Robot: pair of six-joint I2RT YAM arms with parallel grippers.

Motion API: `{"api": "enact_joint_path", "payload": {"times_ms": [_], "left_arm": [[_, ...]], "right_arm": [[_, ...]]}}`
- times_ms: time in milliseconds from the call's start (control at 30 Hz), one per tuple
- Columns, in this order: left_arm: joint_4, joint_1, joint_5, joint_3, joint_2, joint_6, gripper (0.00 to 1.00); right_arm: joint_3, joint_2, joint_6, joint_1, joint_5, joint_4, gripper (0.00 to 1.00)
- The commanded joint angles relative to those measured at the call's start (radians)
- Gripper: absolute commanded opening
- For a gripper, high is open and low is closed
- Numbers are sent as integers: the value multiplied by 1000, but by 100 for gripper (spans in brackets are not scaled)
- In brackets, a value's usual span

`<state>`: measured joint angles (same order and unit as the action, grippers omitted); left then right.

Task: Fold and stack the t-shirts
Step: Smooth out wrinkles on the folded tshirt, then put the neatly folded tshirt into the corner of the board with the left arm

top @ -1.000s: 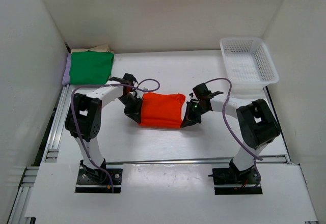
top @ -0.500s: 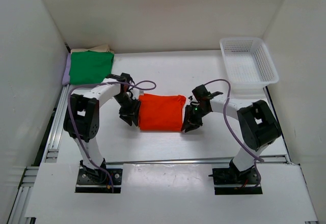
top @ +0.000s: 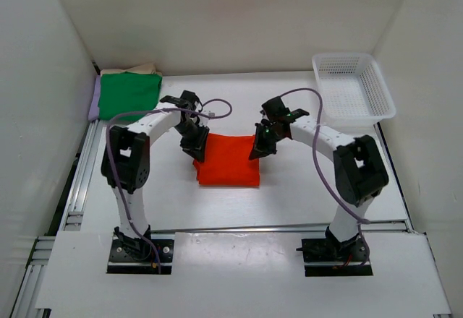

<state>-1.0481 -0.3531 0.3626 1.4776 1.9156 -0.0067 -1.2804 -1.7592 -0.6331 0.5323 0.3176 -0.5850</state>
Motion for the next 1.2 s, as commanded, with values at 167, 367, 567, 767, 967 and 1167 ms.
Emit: {"api": "enact_joint_path", "payload": {"times_ms": [167, 367, 567, 767, 967, 1167], "left_arm": [[69, 8, -45, 13, 92, 7, 34], [57, 8, -12, 32, 62, 7, 41], [69, 54, 42, -31, -56, 7, 64], [106, 66, 4, -102, -49, 7, 94], [106, 66, 111, -53, 100, 7, 100], [97, 75, 246, -30, 233, 7, 96]], "right_arm": [[-29, -184, -82, 6, 0, 14, 1], [-40, -188, -82, 6, 0, 14, 1], [-50, -100, -62, 6, -86, -71, 11], [-36, -92, -62, 6, -176, -124, 31], [-56, -194, -62, 6, -121, -116, 39], [-8, -224, -91, 6, -63, -20, 36]]}}
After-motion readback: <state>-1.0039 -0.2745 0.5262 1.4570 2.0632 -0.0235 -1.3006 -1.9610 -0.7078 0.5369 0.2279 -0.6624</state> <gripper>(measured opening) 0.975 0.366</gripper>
